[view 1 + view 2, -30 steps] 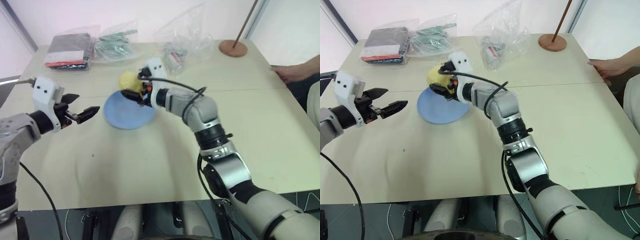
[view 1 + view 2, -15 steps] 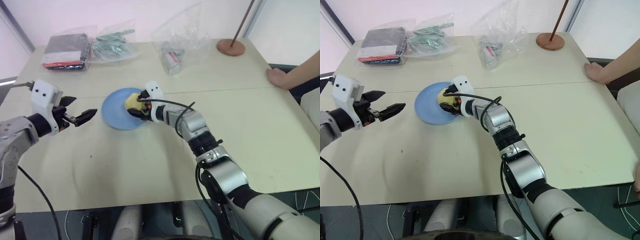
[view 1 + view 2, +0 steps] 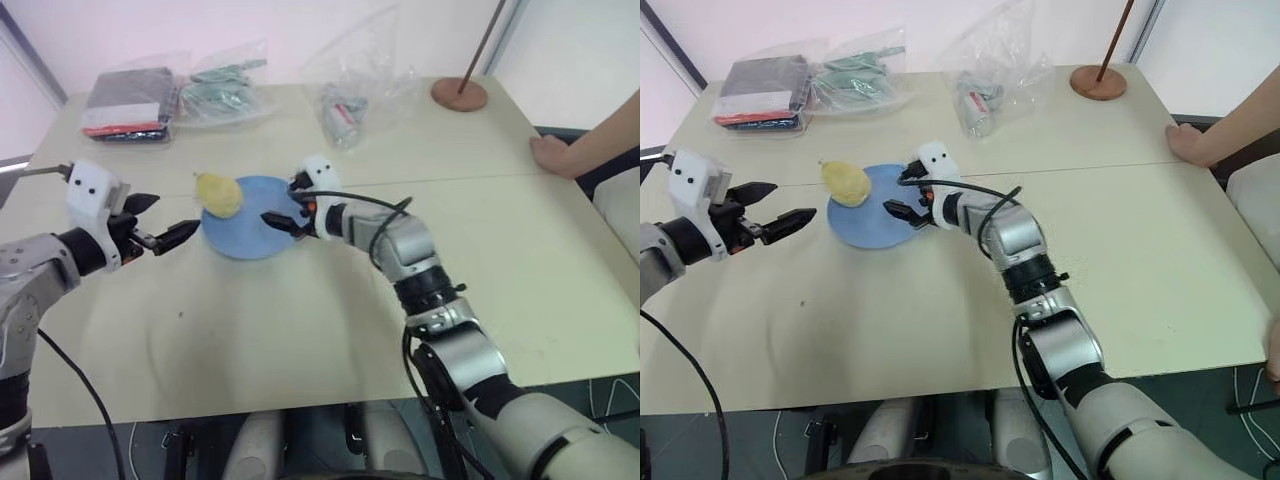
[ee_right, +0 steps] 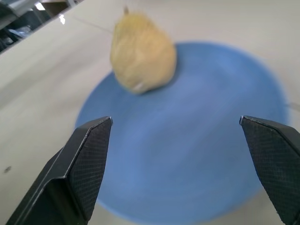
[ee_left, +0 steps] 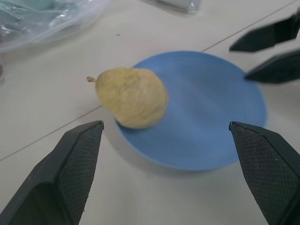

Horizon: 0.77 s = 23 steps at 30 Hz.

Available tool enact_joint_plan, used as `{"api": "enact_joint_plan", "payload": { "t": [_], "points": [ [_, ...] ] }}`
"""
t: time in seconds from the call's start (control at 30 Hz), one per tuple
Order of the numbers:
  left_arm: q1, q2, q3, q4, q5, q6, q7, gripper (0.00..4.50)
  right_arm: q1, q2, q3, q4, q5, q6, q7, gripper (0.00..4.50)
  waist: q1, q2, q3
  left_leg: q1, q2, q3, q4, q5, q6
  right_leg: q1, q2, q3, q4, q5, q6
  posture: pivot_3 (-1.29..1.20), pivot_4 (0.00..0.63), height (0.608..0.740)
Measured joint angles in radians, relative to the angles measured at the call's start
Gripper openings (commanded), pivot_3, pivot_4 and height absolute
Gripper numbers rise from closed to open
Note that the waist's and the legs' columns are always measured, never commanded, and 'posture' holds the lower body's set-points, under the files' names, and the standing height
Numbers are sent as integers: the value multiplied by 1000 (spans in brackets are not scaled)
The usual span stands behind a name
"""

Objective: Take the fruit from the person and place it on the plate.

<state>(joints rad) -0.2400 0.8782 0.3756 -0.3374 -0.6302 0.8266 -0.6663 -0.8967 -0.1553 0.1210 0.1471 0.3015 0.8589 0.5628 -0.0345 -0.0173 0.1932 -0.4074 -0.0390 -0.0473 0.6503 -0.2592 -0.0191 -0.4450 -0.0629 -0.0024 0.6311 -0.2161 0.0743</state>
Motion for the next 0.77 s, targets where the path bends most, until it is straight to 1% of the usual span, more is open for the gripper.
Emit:
{"api": "enact_joint_plan", "payload": {
  "t": [0.03,0.17,0.27,0.3,0.43,0.77],
  "points": [
    [1,1,0,0,-7,0,-8,4500,2,-34,-15,-55,17,25,16,4448,1,0,0,0,0,0,0,0,0,0,0,0,0,0,0,0,150,740],
    [30,7,1,-26,-36,1,-55,4500,62,-263,-54,-327,112,125,137,4448,2,0,0,0,0,0,0,0,0,1,0,0,-1,0,0,0,150,740],
    [43,14,1,-31,-48,1,-80,4500,128,-387,-74,-433,166,155,211,4448,-1,0,0,1,1,0,0,0,0,1,1,0,-1,0,0,0,150,740],
    [43,17,1,-31,-50,1,-83,4500,142,-411,-81,-450,180,163,223,4448,-2,0,0,1,1,0,0,0,1,2,1,0,0,0,0,0,150,740],
    [43,21,1,-36,-56,0,-97,4500,182,-474,-117,-523,238,178,249,4448,-7,0,0,2,2,1,0,0,1,2,2,0,0,0,0,0,150,740],
    [36,21,1,-29,-55,-4,-99,4500,195,-493,-138,-539,272,182,203,4448,2,0,0,2,2,1,2,0,1,3,1,0,0,0,0,0,150,740]
  ]
}}
